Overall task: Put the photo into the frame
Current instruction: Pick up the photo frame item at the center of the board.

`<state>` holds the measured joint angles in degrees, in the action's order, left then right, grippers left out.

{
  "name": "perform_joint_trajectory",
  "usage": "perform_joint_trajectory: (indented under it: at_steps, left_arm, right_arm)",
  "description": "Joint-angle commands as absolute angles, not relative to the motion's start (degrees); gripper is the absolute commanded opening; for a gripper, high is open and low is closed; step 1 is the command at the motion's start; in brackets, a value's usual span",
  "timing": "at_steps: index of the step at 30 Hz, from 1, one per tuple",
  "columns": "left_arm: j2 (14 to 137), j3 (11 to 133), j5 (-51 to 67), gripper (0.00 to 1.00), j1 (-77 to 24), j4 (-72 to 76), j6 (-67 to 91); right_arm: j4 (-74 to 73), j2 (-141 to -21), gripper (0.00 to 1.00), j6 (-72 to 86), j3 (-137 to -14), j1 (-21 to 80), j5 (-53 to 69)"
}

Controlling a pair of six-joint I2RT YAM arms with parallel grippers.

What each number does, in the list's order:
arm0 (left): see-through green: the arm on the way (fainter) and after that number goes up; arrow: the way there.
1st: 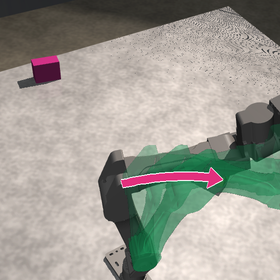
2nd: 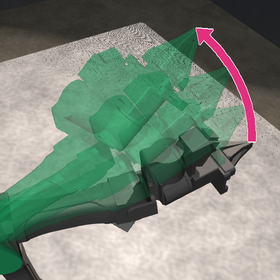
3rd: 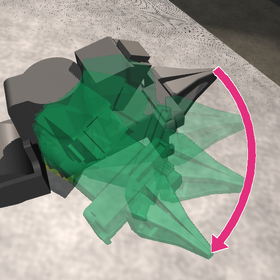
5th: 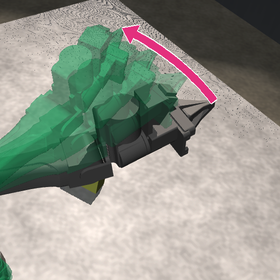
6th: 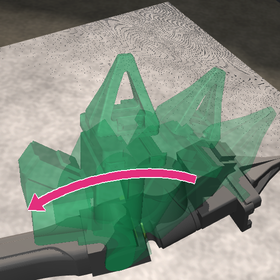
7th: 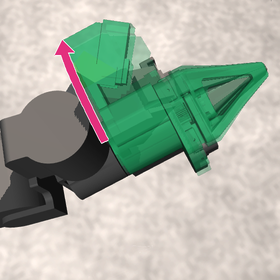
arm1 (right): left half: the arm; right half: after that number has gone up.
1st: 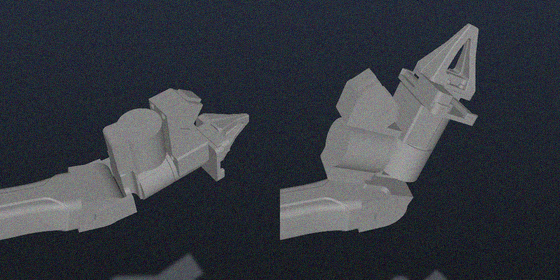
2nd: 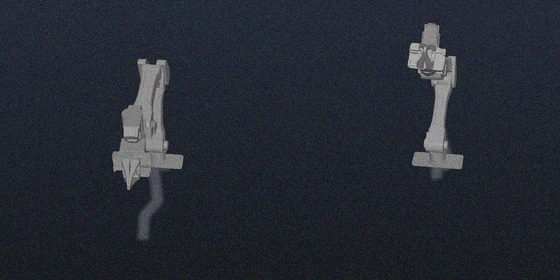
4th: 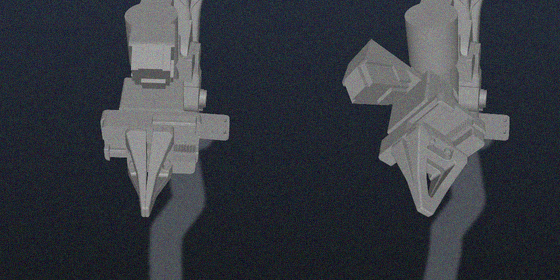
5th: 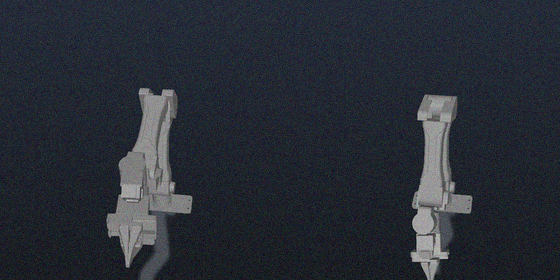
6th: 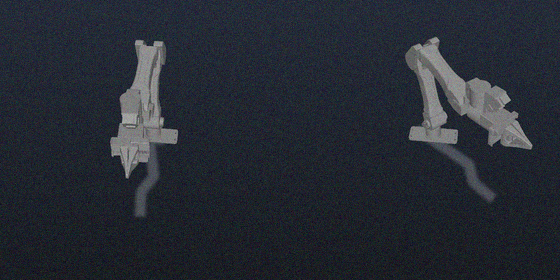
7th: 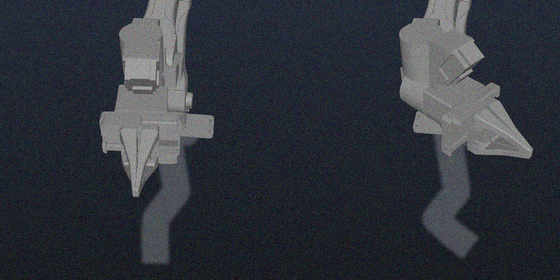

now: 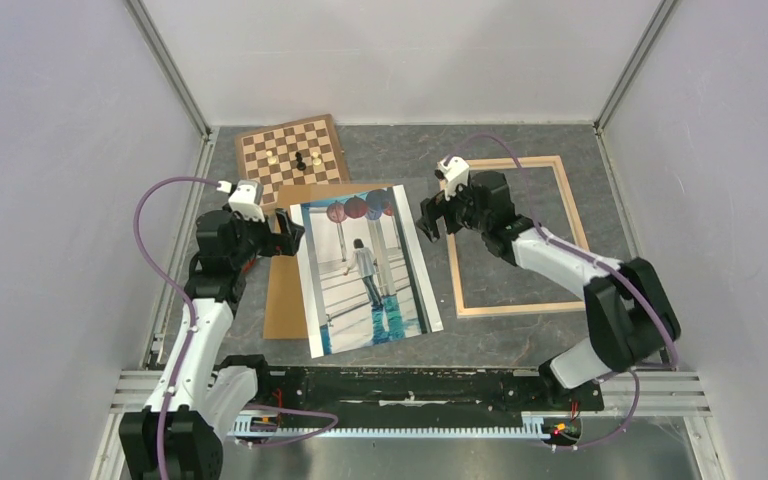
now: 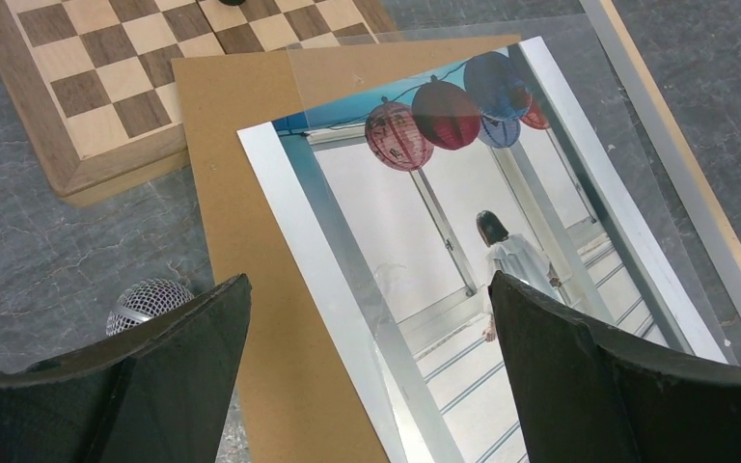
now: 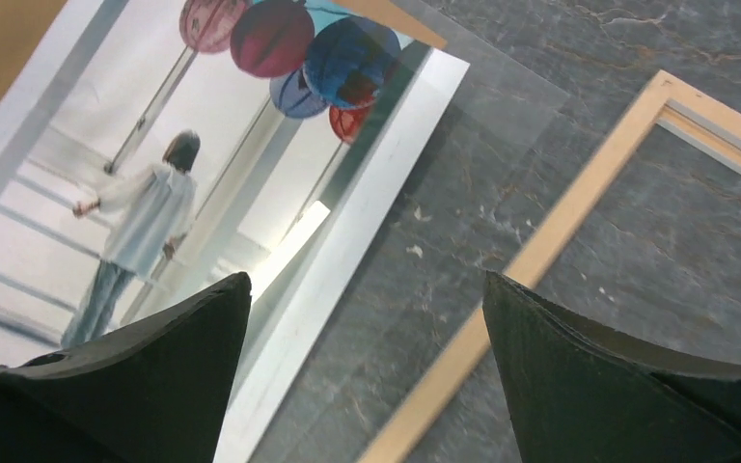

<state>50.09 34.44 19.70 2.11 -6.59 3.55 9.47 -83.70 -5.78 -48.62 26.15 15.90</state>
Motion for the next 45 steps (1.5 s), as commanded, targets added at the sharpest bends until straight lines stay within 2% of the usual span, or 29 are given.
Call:
perform_joint_trajectory:
  at_steps: [1,13,45]
  left_arm:
    - [49.77,34.84,21.01,0.99,1.52,-3.08,1.76]
    - [48.47,34.26,22.13,0.99,1.49,-2.63,2.2]
    - [48.32,33.68,22.59,0.98,1.5,-2.34,1.52]
  right_arm:
    - [11.49,-91.54,0.92,1.79,-56.12,26.26,16.92]
    - [9.89,-104.07,0.88,4.98,-64.77,26.15,18.79]
    - [6.59,-115.81,0.87,6.89,-72.84,20.89,23.36]
